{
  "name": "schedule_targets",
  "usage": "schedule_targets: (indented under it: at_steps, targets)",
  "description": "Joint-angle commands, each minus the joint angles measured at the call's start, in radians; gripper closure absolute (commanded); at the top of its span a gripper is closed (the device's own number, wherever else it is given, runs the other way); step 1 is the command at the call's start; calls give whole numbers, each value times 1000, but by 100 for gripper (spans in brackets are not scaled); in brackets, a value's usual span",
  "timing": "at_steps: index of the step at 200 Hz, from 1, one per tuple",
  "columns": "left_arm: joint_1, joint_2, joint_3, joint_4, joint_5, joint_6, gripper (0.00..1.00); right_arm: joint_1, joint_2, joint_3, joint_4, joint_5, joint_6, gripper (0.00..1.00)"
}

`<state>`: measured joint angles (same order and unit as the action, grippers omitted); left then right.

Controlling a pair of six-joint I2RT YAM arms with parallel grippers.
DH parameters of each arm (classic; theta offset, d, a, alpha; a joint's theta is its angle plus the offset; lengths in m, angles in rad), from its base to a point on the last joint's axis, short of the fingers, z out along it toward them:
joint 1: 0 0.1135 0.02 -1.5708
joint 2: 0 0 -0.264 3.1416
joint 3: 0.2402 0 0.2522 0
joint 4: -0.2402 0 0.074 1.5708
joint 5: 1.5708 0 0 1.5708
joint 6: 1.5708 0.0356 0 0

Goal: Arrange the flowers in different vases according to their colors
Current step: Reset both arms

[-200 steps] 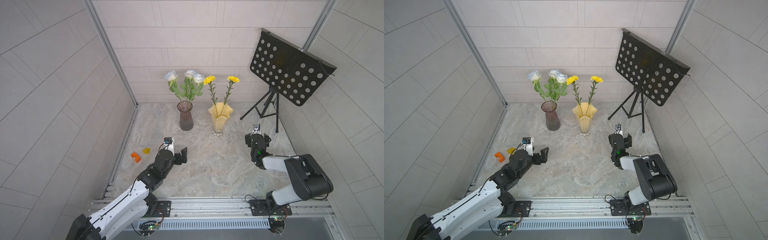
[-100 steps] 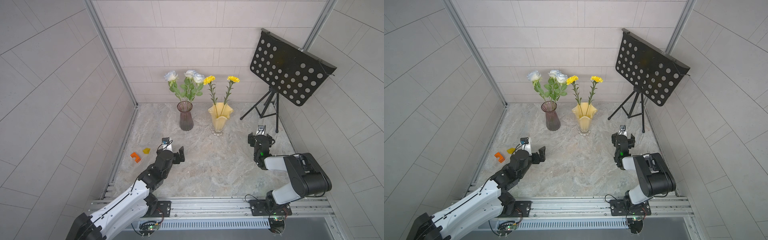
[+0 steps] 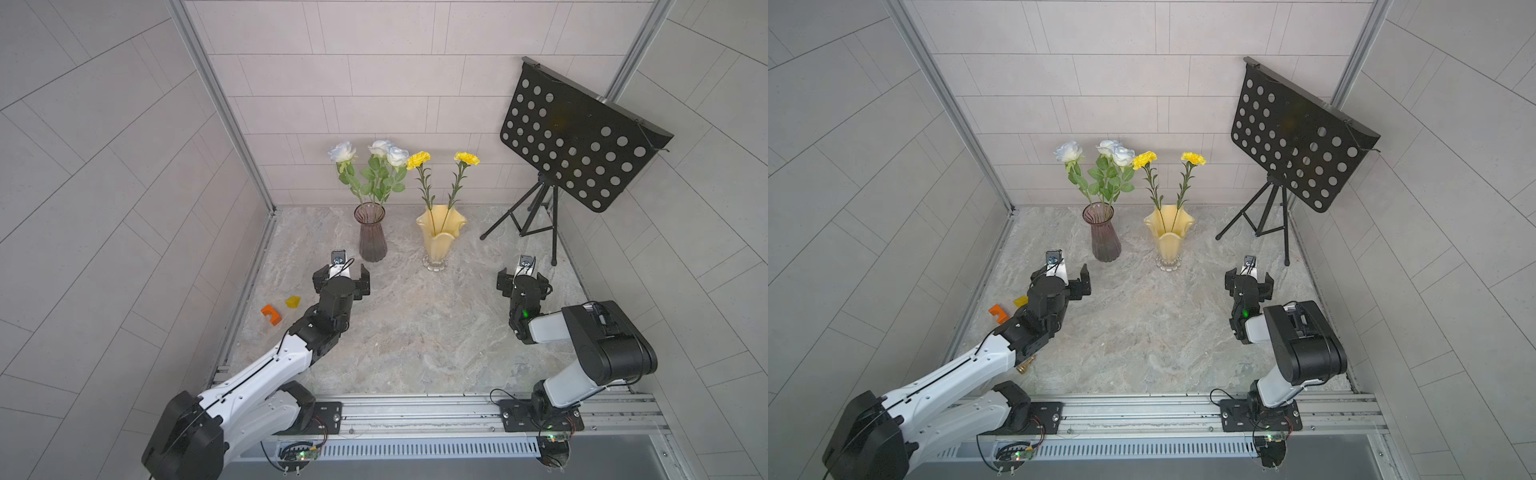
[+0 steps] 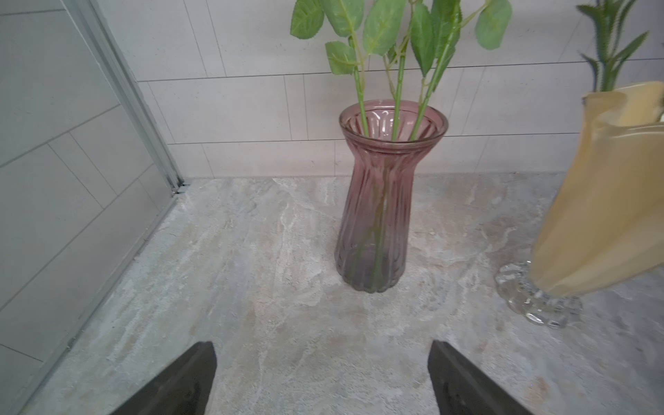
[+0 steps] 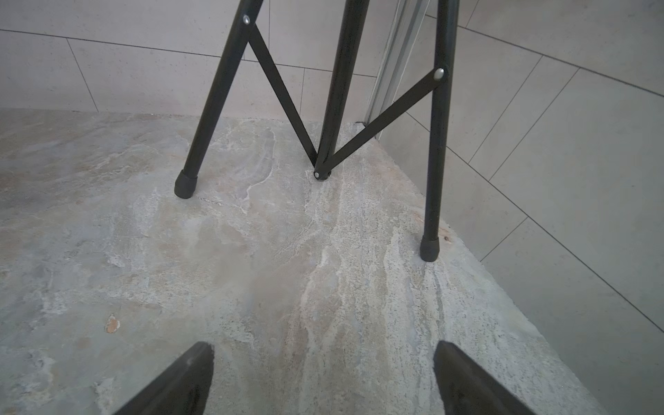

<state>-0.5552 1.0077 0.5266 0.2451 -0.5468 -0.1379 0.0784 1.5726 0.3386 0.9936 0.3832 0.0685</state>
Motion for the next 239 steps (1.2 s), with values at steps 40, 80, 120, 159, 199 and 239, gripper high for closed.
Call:
schedule_targets:
  at_steps: [40,80,120,159,199,239]
  targets:
    - [196,92,-132,260,-40,162,0,3,3,5,20,0,6,0]
    - [279,224,-227,503,-83,216,0,2,3,5,19,-1,5,0]
    - [398,343,-253,643,114,144,0,2,3,4,20,0,5,0]
    - [479,542,-196,758,160,78,0,1,3,4,20,-2,6,0]
    - [508,531,-99,542,261,82,0,2,3,5,17,-4,7,0]
    - [498,528,-92,516,264,95,0,2,4,6,15,-3,7,0]
